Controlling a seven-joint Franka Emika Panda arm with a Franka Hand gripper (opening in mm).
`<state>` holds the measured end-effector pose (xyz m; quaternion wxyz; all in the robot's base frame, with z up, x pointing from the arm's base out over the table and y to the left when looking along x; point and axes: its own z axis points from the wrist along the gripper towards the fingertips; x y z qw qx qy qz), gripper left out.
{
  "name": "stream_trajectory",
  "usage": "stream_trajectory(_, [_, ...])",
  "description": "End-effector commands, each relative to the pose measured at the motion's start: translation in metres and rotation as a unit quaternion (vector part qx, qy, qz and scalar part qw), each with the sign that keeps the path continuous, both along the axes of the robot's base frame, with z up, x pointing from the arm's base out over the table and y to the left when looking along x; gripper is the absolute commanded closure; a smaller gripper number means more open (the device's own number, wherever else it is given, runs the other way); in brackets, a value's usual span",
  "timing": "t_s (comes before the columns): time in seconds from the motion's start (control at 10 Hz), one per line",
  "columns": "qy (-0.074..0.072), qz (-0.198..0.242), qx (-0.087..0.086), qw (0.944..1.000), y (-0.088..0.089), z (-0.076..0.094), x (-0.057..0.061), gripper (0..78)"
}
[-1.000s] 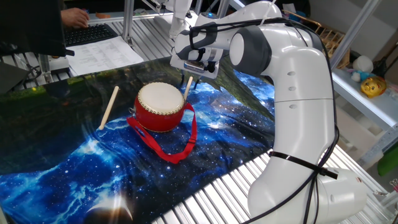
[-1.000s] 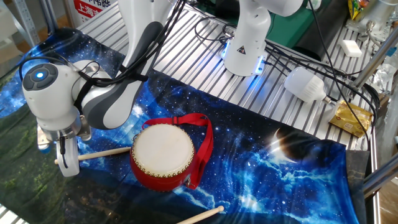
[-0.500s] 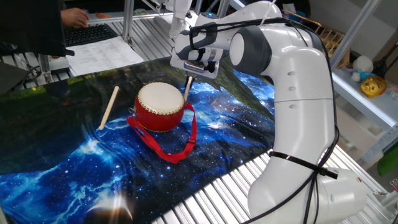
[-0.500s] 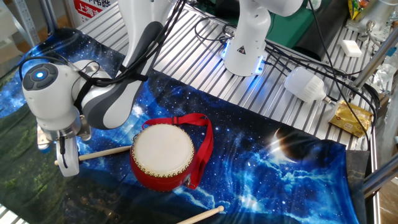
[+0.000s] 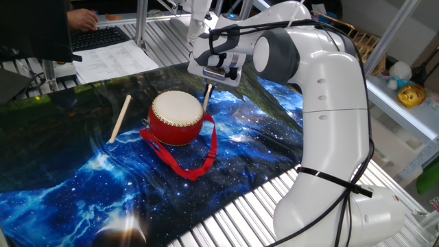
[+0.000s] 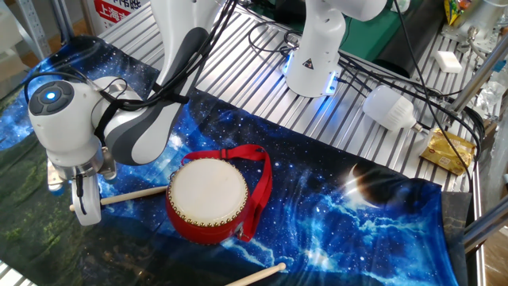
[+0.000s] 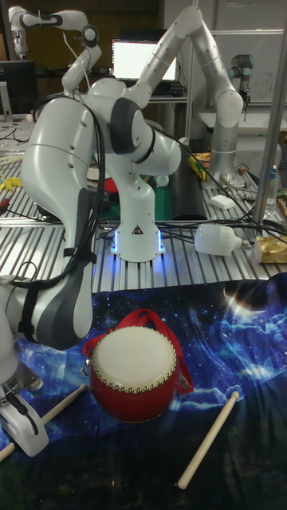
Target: Play the drum
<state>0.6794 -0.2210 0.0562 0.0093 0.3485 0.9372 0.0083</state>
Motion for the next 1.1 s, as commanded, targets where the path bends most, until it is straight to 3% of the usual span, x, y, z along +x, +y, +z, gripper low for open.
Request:
stream_trajectory(0.1, [0.004,0.000,0.006,1.0000,0.000,0.018,-0.007,76.4])
stream_trajectory(0.6, [0.008,0.011,0.007,0.9999,-0.004,0.031,-0.009,76.4])
stream_trajectory(1.1, [0.019,0.051,0.008,0.9985,-0.009,0.049,-0.010,76.4])
